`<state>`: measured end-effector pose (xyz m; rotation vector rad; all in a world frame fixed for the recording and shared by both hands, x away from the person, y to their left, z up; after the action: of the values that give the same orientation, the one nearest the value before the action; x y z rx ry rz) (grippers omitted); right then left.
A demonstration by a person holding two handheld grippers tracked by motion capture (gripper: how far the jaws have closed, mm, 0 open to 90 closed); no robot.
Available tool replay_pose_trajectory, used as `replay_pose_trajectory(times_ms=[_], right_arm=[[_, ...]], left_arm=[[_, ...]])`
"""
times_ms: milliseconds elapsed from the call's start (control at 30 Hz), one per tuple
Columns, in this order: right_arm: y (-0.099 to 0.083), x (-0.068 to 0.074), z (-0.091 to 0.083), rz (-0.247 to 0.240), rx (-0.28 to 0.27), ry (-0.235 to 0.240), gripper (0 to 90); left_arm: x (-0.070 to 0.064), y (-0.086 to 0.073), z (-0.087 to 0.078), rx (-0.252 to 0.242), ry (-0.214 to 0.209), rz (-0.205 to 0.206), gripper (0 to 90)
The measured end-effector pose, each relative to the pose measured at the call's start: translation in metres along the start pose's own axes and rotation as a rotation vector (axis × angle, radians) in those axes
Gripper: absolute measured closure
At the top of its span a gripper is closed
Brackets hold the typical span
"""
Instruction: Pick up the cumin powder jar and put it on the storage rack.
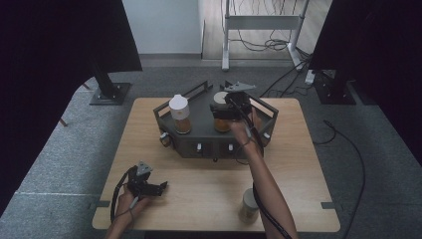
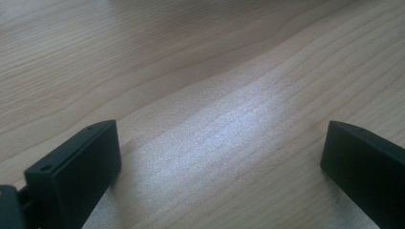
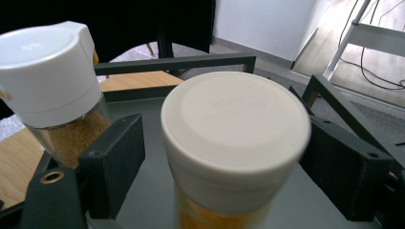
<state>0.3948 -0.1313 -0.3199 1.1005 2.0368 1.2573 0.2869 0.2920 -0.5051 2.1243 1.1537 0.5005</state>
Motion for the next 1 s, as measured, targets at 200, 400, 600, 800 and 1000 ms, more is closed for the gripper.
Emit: replay_pose_trajectory(times_ms=[200, 400, 600, 800, 1000], right_arm=[[-0.008, -0.004, -0.014, -0.006, -0.021, -0.004, 16.9], [-0.017, -0.010, -0.030, -0.004, -0.039, -0.018, 17.0], [-0.027, -0.018, -0.046, 0.007, -0.040, -0.039, 17.0], [-0.041, -0.027, -0.059, 0.023, -0.027, -0.053, 17.1], [-0.056, -0.031, -0.068, 0.032, -0.010, -0.064, 17.1]], left_arm=[[0.000, 0.000, 0.000, 0.000, -0.001, 0.001, 0.0], [0.000, 0.000, 0.000, 0.000, -0.001, 0.001, 0.0], [0.000, 0.000, 0.000, 0.000, -0.001, 0.001, 0.0], [0.000, 0.000, 0.000, -0.001, -0.001, 0.000, 0.0], [0.000, 0.000, 0.001, -0.002, -0.001, -0.001, 0.0]])
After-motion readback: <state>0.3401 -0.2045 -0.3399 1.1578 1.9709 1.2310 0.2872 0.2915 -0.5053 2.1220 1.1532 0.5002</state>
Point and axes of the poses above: each handheld gripper's, and its own axes: z roughly forward along the jaws, y roughly out of its top, x roughly to its left, the point moved 6 cm from there along z, roughly forward along the jaws, and after that the axes turned 1 degree about x, right-handed, at the moved point
